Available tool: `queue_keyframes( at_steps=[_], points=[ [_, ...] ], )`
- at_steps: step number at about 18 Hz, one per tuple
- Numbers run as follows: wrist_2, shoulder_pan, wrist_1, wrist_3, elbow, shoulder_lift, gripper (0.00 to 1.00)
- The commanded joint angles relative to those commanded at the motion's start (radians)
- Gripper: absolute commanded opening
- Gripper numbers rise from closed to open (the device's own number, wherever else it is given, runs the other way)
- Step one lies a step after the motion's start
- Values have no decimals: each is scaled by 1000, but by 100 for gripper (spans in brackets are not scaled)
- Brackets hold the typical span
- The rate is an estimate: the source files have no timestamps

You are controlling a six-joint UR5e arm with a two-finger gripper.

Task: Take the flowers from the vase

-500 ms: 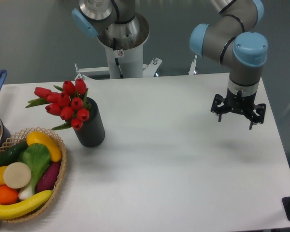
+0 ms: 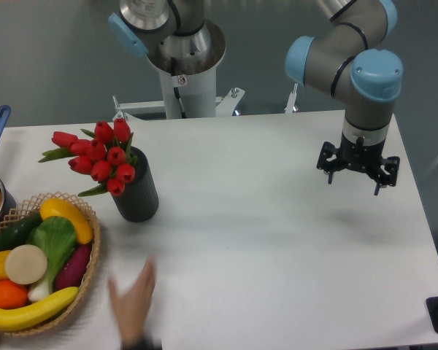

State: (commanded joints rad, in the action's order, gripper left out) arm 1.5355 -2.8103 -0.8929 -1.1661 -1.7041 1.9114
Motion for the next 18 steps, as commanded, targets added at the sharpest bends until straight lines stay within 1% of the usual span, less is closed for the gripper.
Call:
queue_keyframes(
  at_steps=[2,4,6,9,10,12,15,16,18],
  points=[
    [-6,0,28,48,-29,-5,100],
    [-8,0,74,74,-46,-5,100],
    [-11,3,84,82,-46,-2,100],
    [-52,31,86,109,-46,-3,100],
    [-73,38,89,124,-46,-3,100],
    [-155,41,129,140,-49,-3,100],
    [-248,46,161,247,-52,-18,100],
    [-324,51,172,281,-51,-18,100],
    [-382,63,175,282,-46,-18,100]
  ],
)
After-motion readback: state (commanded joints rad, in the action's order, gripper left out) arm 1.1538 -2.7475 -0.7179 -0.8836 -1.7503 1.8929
